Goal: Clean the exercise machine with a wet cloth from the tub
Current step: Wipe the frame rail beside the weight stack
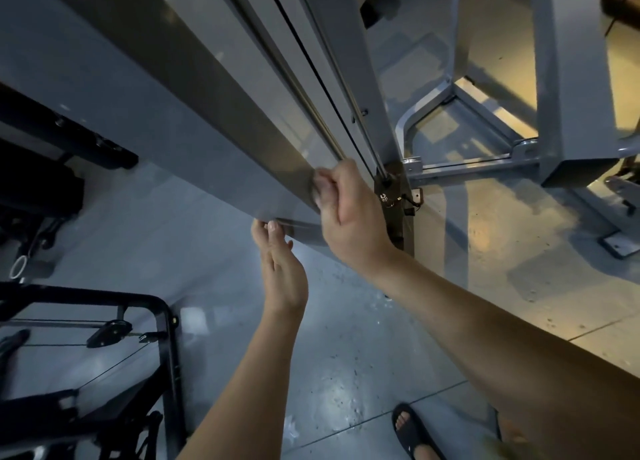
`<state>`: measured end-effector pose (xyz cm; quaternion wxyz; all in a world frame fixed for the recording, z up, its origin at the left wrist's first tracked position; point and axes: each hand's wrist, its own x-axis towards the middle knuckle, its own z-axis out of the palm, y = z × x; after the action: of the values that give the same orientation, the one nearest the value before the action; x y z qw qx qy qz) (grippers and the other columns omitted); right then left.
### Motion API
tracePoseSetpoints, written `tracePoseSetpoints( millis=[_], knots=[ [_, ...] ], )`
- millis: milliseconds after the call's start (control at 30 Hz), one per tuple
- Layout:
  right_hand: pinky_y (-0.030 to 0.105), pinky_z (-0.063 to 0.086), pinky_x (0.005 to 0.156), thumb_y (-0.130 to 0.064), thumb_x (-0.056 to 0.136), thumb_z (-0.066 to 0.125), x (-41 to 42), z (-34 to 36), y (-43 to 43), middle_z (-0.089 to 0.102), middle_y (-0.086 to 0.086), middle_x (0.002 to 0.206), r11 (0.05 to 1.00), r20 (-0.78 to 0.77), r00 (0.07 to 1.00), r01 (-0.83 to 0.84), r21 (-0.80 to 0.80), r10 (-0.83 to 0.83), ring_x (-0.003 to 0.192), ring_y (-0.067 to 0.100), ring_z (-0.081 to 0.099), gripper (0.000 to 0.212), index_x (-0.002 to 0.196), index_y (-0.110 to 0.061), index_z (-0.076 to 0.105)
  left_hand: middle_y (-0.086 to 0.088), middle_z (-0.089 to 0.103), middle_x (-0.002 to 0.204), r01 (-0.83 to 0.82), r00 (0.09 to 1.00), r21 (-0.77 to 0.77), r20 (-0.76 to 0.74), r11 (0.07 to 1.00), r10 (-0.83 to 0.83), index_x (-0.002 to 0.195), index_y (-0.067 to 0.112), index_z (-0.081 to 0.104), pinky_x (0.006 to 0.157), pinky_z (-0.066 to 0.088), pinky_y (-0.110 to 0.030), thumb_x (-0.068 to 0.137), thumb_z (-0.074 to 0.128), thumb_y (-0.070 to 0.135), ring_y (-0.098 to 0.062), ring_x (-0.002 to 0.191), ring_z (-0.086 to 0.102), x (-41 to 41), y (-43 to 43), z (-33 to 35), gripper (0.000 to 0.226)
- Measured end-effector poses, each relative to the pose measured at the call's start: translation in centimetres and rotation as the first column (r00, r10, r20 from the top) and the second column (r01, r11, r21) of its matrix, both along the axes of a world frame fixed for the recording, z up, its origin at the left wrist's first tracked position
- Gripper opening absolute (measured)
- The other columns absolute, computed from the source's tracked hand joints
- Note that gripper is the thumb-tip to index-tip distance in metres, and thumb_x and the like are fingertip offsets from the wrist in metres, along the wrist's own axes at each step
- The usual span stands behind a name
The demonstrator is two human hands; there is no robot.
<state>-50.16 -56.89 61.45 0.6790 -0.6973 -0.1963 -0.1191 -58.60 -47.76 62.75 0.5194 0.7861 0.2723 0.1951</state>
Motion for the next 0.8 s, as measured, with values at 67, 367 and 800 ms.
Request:
tracePoseSetpoints(
  millis=[67,367,800],
  knots=[
    [0.028,0.044,0.062,-0.025,0.108,0.042,0.1,-0.1,0.2,0.051,-0.011,0.083,0.997,0.084,0.996,-0.044,0.061,0.039,0.068,0.008,0.051,0.010,0.098,-0.023,0.046,0.016,0.049,0.145,0.003,0.999,0.015,0.036,1.000,-0.004,0.136,0.051,0.037,0.116,0.037,-0.036,0.109,0.023,0.044,0.001,0.136,0.046,0.0,-0.1,-0.9,0.032],
    [0.042,0.049,0.060,-0.041,0.107,0.037,-2.7,-15.1,-0.7,0.055,-0.002,0.084,0.987,-0.368,0.929,-0.034,-0.159,-0.028,0.072,0.018,0.058,0.018,0.094,-0.028,0.040,0.022,0.019,0.158,0.101,0.991,0.116,-0.103,0.988,-0.089,0.157,0.029,0.015,0.123,0.026,-0.046,0.084,0.053,0.061,-0.010,0.151,0.025,-1.2,-1.1,-10.9,0.089],
    [0.034,0.041,0.057,-0.033,0.108,0.045,-1.7,-20.9,-1.0,0.050,-0.010,0.074,0.996,-0.475,0.879,-0.073,-0.044,0.044,0.066,0.013,0.054,0.019,0.090,-0.027,0.041,-0.009,0.037,0.137,-0.020,0.997,0.028,-0.070,0.999,0.022,0.125,0.028,0.027,0.091,0.043,-0.006,0.069,0.072,0.067,-0.013,0.125,0.050,3.5,-1.4,-18.5,0.083]
  ],
)
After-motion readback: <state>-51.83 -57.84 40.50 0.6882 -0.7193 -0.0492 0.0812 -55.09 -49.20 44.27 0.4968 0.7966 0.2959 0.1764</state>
